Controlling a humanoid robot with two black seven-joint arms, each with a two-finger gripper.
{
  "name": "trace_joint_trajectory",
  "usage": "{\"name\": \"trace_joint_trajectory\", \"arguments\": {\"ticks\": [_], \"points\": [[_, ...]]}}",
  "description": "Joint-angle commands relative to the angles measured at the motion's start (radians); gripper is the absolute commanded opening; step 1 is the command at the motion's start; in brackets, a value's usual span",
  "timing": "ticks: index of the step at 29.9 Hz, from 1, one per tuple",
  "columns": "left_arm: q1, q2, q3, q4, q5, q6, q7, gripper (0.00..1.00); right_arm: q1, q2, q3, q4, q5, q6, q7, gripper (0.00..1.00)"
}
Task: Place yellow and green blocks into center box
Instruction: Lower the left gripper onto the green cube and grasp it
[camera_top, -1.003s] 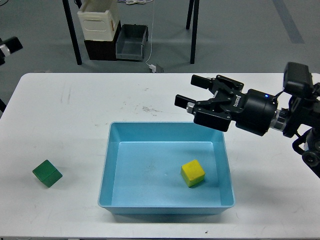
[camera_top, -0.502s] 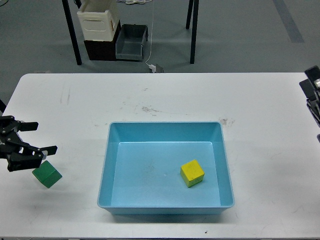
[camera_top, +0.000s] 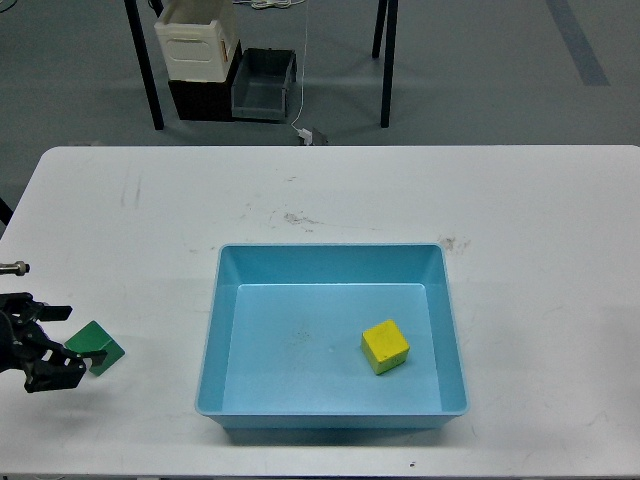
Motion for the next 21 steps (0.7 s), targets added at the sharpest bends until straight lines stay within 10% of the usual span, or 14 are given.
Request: {"name": "trace_joint_trajectory", "arguments": {"ticks": [1, 21], "points": [[-0.058, -0.045, 0.063, 0.065, 0.0, 0.0, 0.0, 1.0, -0.009, 0.001, -0.003, 0.0, 0.0, -0.006, 0.0, 1.0], [-0.146, -0.137, 0.177, 0.167, -0.013, 0.017, 0.0, 0.83, -0.035, 0.002, 0.0, 0.0, 0.006, -0.06, 0.0, 1.0]]}}
